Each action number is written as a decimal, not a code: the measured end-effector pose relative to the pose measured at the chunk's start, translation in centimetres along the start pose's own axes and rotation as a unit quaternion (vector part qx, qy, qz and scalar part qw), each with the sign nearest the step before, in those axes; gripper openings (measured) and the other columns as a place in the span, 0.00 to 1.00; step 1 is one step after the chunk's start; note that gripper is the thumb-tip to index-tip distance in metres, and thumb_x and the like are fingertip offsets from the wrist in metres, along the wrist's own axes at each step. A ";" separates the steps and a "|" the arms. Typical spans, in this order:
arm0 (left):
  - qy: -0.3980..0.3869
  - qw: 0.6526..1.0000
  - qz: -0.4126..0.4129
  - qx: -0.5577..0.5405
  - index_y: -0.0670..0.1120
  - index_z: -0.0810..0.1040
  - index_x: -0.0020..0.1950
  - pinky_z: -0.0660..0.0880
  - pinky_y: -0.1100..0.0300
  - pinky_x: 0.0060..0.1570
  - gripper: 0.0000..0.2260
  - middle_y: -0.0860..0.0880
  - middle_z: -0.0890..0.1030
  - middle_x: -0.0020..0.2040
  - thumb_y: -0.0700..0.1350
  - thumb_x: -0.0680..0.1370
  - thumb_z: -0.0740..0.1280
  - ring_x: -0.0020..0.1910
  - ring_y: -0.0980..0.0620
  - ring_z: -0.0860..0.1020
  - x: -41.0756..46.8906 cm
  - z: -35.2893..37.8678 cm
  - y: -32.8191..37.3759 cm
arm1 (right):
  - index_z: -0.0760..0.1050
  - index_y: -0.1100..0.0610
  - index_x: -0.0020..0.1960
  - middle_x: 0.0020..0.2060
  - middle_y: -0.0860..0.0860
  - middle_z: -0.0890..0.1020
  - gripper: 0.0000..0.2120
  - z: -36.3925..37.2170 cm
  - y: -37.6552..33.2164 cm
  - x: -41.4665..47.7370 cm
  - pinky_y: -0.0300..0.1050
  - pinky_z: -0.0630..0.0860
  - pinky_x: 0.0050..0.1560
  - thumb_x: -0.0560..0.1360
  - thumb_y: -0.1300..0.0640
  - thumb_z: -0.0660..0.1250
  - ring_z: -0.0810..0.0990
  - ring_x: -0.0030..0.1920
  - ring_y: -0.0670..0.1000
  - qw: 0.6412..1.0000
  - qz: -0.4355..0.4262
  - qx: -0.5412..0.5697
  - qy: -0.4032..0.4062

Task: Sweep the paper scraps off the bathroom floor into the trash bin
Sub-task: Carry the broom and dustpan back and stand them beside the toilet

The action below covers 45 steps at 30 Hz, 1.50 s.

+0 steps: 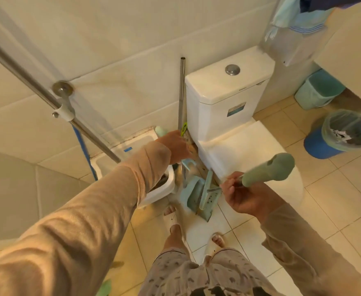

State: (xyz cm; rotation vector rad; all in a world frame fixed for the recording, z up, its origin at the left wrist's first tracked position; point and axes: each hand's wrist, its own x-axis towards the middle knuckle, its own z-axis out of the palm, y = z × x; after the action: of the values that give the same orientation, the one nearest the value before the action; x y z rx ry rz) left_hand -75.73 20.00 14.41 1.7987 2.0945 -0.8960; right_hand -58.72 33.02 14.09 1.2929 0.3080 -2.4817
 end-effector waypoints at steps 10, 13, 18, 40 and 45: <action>0.016 0.985 0.117 0.129 0.49 0.75 0.60 0.65 0.54 0.65 0.15 0.48 0.79 0.58 0.42 0.74 0.69 0.61 0.46 0.74 3.9 -0.4 -7.7 | 0.66 0.60 0.15 0.14 0.50 0.69 0.13 7.0 -0.1 3.0 0.27 0.63 0.16 0.58 0.64 0.56 0.68 0.12 0.46 0.989 -0.090 0.115 0.010; 0.038 0.976 0.148 0.157 0.49 0.75 0.59 0.65 0.54 0.64 0.15 0.48 0.79 0.58 0.43 0.74 0.70 0.60 0.47 0.74 4.7 -0.8 -9.8 | 0.63 0.61 0.21 0.13 0.52 0.68 0.08 9.1 0.0 5.4 0.25 0.63 0.15 0.58 0.66 0.56 0.66 0.11 0.48 0.977 -0.109 0.183 0.029; 0.047 0.972 0.156 0.172 0.49 0.76 0.58 0.65 0.55 0.63 0.15 0.50 0.80 0.56 0.42 0.72 0.71 0.58 0.47 0.76 5.6 -0.7 -11.9 | 0.65 0.59 0.30 0.13 0.54 0.72 0.14 11.1 -1.4 8.6 0.26 0.64 0.14 0.74 0.62 0.59 0.69 0.10 0.48 0.979 -0.066 0.190 0.035; -0.065 0.992 -0.064 0.091 0.52 0.77 0.56 0.60 0.52 0.66 0.08 0.52 0.81 0.57 0.45 0.78 0.64 0.59 0.49 0.74 6.8 1.0 -19.5 | 0.68 0.55 0.34 0.15 0.55 0.74 0.15 17.3 -11.6 15.6 0.33 0.64 0.11 0.79 0.55 0.59 0.68 0.09 0.46 0.998 0.057 -0.023 -0.009; -0.027 0.995 -0.086 0.052 0.49 0.75 0.61 0.58 0.47 0.69 0.12 0.48 0.79 0.57 0.42 0.78 0.64 0.61 0.45 0.71 7.4 3.4 -19.0 | 0.69 0.62 0.34 0.15 0.56 0.73 0.17 19.4 -13.0 17.8 0.32 0.66 0.14 0.79 0.56 0.59 0.70 0.13 0.48 0.998 0.020 0.058 0.026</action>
State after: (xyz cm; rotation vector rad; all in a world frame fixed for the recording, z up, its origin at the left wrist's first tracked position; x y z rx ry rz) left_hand -96.12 22.94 13.29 1.6390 2.2335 -1.1033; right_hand -87.78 35.26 10.96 1.3968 0.1507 -2.4683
